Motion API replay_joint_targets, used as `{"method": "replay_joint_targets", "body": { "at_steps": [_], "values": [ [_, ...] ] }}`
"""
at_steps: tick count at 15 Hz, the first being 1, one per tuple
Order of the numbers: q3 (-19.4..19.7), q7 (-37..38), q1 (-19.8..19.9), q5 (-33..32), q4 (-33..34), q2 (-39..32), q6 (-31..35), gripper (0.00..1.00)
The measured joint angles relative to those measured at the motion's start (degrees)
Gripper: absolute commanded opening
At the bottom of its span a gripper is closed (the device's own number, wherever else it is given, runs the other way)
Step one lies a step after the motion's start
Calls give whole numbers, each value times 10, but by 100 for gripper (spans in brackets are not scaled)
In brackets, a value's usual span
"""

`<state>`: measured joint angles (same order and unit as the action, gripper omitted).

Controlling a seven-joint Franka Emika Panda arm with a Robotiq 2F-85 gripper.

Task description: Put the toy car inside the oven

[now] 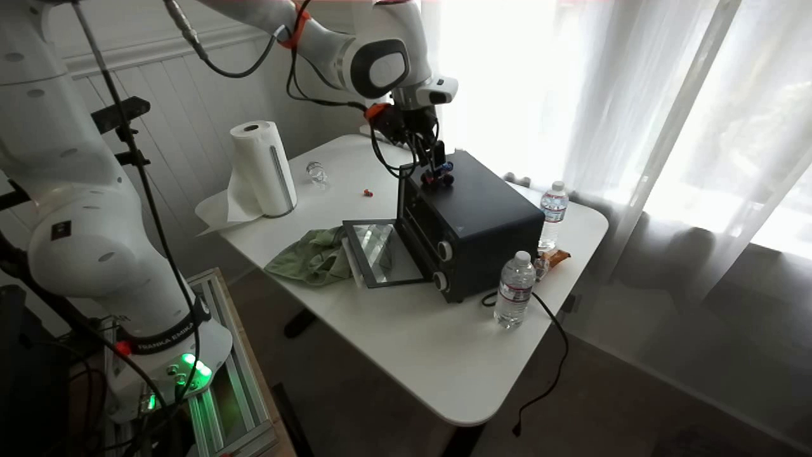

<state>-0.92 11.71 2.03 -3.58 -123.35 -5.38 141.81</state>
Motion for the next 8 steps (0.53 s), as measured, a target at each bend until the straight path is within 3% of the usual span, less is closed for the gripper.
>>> {"method": "replay_joint_targets", "body": {
  "at_steps": [5,8],
  "values": [
    [2,8,-1,-6,0,-4,14,44],
    [4,17,-2,-12,0,-6,26,40]
  ]
}}
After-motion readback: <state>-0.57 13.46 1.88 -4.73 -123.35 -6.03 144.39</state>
